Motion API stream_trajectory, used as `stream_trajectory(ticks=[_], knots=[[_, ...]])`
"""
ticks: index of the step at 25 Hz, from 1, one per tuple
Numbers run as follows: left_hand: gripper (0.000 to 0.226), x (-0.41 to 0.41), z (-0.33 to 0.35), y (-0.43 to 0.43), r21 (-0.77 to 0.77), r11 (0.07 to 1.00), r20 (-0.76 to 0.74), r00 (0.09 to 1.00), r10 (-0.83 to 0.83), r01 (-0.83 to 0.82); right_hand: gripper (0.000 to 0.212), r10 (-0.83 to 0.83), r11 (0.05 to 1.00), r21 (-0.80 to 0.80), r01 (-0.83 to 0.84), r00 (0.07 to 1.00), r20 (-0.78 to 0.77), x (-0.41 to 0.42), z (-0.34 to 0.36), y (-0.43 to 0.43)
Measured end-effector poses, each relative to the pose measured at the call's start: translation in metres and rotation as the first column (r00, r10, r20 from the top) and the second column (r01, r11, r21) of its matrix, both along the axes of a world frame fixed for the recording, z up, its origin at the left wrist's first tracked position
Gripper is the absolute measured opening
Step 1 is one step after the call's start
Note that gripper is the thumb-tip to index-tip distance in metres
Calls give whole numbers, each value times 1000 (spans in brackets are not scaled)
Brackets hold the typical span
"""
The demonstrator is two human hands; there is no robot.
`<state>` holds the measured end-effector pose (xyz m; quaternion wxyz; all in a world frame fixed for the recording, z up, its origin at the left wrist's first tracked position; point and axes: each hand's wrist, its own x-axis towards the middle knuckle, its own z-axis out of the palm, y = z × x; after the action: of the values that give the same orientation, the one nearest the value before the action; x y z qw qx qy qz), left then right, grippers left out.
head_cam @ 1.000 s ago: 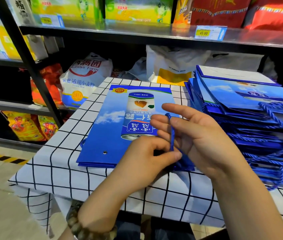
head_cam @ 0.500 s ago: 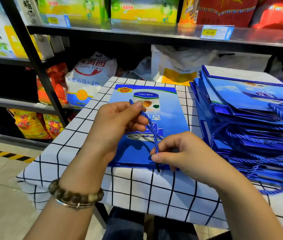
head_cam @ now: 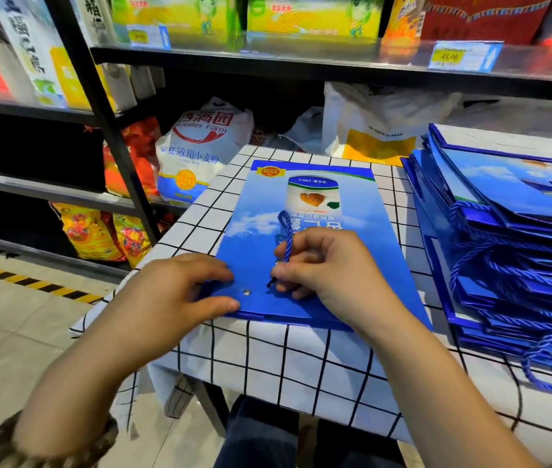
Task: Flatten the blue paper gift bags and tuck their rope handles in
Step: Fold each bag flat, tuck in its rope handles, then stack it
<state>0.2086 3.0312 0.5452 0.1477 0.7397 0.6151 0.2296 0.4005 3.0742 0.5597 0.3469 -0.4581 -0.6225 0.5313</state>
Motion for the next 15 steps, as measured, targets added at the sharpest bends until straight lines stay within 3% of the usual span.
stream_trajectory(ticks=[5,11,15], knots=[[69,-2,-5,2,48,999,-71,997,29,-25,26,-9,996,91,0,994,105,-24,-12,4],[45,0,-10,1,329,937,-309,951,-11,118,25,-4,990,135,-27,976,219,-26,-11,8],[30,5,-8,-9,379,914,-386,923,15,144,20,39,987,143,-78,966,257,-27,-8,11]])
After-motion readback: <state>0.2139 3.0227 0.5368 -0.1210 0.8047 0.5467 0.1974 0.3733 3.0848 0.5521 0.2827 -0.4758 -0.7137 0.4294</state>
